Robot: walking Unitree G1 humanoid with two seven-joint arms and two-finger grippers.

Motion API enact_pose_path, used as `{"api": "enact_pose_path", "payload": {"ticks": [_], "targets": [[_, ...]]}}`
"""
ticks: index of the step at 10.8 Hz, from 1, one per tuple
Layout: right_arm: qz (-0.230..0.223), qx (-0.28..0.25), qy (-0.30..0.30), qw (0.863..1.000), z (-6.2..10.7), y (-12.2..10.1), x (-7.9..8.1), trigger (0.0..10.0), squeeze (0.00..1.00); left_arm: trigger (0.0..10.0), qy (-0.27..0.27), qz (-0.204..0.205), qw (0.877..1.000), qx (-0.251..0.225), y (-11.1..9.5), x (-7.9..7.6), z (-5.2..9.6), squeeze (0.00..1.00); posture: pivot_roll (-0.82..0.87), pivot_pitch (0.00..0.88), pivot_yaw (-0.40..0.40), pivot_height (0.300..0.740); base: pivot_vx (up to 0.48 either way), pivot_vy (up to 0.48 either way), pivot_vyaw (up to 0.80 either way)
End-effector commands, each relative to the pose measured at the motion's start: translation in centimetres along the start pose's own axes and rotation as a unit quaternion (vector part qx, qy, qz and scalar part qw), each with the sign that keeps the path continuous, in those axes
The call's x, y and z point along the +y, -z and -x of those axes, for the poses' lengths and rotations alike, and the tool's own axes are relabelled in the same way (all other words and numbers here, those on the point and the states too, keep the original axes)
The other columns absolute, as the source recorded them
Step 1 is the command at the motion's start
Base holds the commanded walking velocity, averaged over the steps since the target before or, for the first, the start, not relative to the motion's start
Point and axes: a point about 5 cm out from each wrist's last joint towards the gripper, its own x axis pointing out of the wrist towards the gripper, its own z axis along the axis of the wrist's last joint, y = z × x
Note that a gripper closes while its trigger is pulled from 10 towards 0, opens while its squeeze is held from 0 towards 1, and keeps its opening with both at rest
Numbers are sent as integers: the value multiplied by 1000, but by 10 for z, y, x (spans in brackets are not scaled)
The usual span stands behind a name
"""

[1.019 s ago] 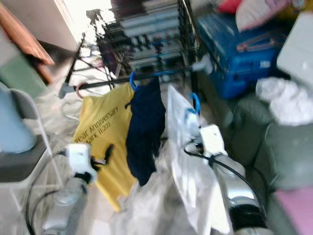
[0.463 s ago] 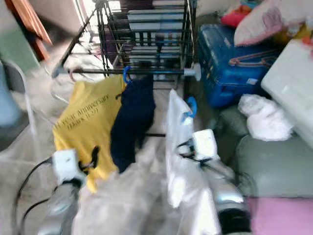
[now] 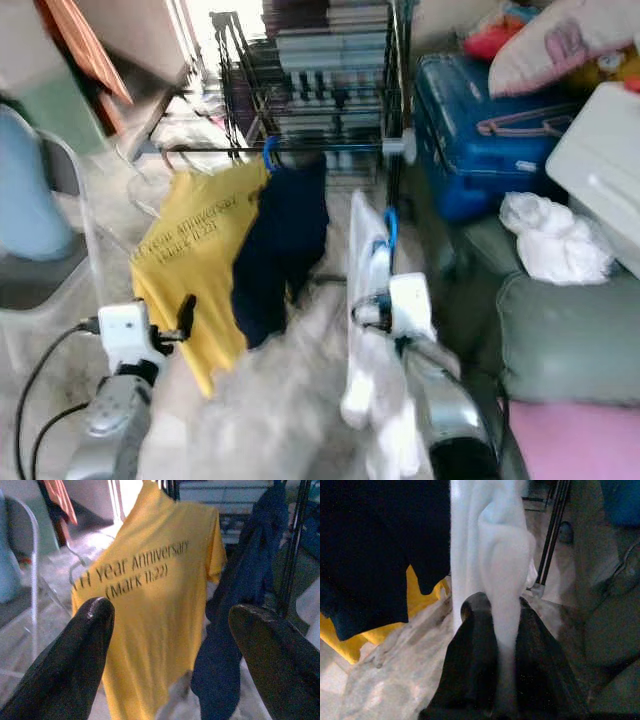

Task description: Hang hanger

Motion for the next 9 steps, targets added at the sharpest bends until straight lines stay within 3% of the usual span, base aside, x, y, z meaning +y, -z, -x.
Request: {"api": "enact_pose_path", "payload": {"ticks": [1, 9], "targets": [[-4, -39, 10, 999, -1, -16, 0, 10000, 0, 10000, 13, -3, 1000, 1, -2, -2, -4, 0, -119, 0, 115, 740, 349, 0, 0], [-3, -49, 42, 998, 0, -19, -9, 10000, 0, 10000, 45, -3, 999, 16, 3, -9, -1, 0, -119, 0, 128, 740, 370, 248, 0]]}}
